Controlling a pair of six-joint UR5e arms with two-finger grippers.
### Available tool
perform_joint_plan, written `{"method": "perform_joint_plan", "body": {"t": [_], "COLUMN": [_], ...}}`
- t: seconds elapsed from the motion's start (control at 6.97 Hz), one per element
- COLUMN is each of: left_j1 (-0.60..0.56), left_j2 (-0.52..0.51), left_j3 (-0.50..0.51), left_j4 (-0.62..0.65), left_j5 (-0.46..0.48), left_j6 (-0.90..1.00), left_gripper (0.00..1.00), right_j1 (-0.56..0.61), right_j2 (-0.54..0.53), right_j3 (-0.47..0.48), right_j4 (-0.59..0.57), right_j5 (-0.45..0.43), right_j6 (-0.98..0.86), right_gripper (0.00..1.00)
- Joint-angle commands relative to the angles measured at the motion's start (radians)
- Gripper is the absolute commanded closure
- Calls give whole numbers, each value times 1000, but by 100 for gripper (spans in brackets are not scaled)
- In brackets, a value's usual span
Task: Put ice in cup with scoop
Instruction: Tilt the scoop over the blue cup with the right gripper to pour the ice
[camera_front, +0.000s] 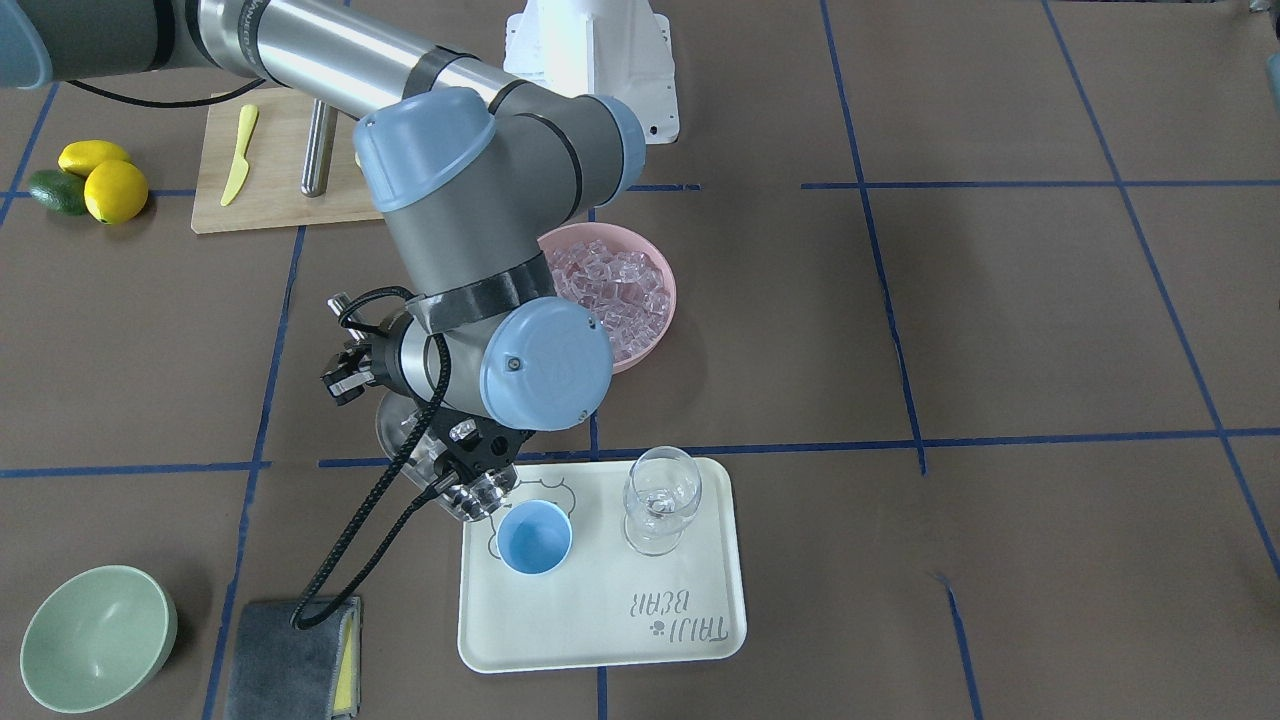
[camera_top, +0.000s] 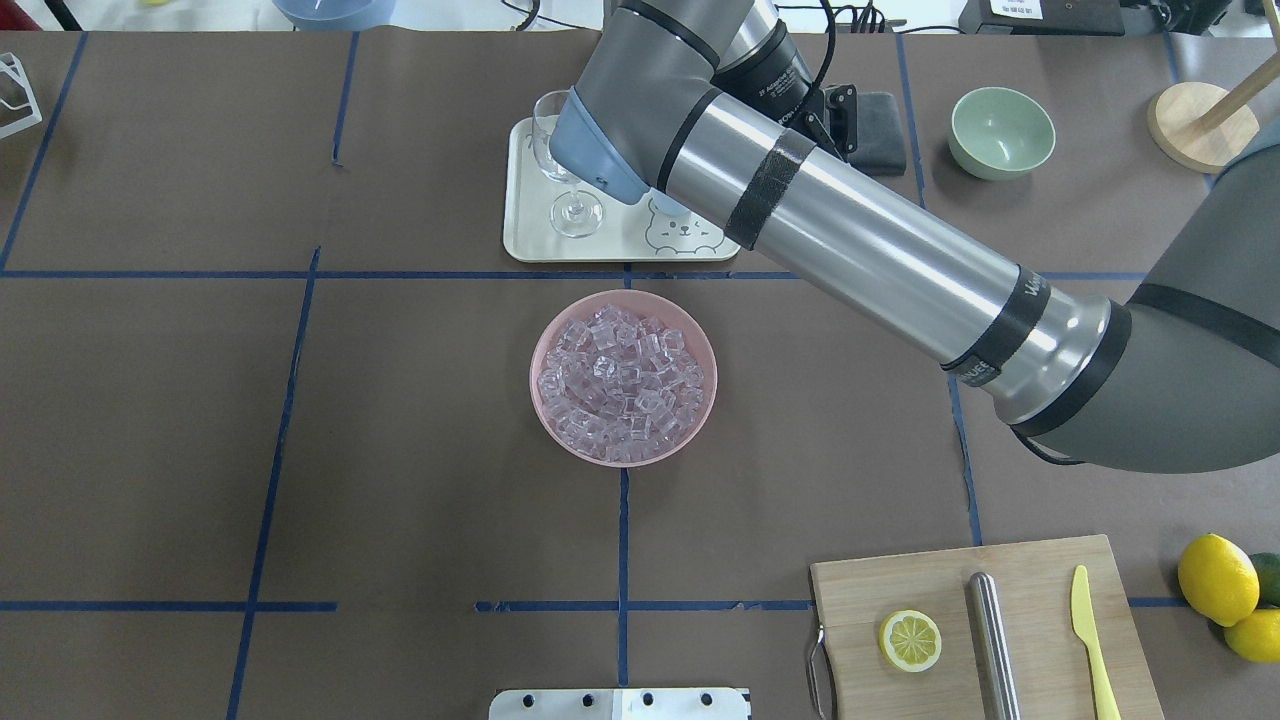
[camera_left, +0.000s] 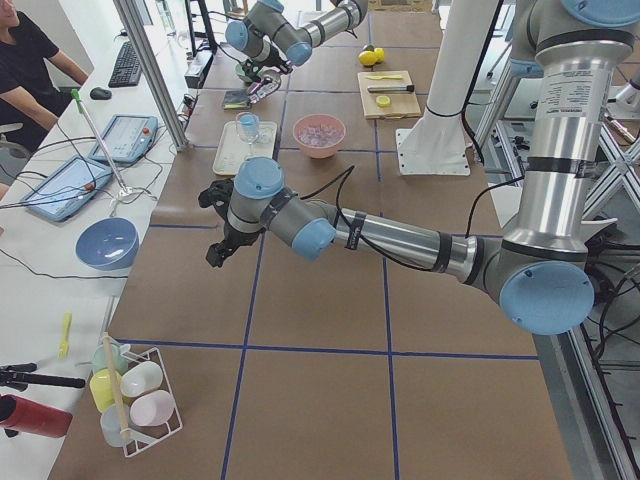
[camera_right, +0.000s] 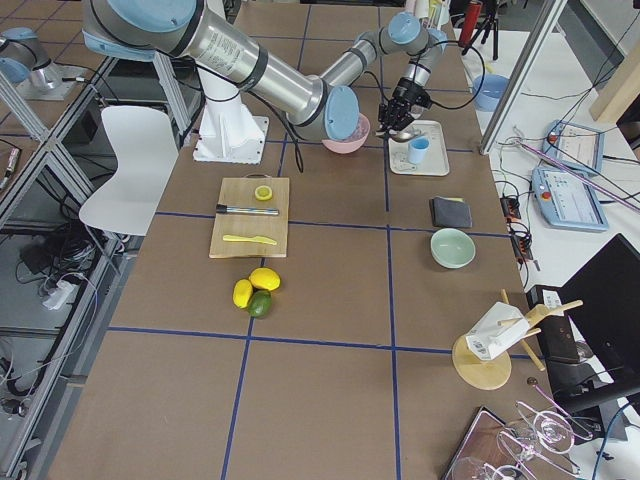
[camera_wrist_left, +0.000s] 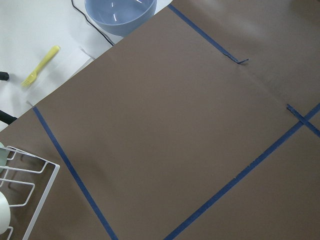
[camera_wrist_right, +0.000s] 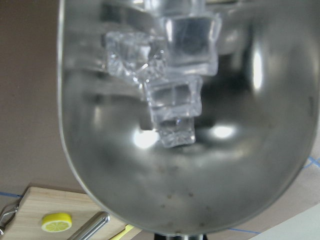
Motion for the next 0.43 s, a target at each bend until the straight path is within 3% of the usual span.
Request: {"method": "perform_joint_plan", "body": {"t": [0.0, 0.29], "left_j1": [0, 0], "left_j2": [0, 2], "left_j3": [0, 1], "left_j4": [-1, -1], "left_j5": [-9, -35], "left_j6": [5, 5], "left_gripper": [0, 0], "right_j1": [-12, -18], "right_j2": [13, 14], "right_j3": [-23, -28], "right_j4": [-6, -6], "right_j5": [-32, -36], "right_j6": [1, 1], "right_gripper": [100, 100]}}
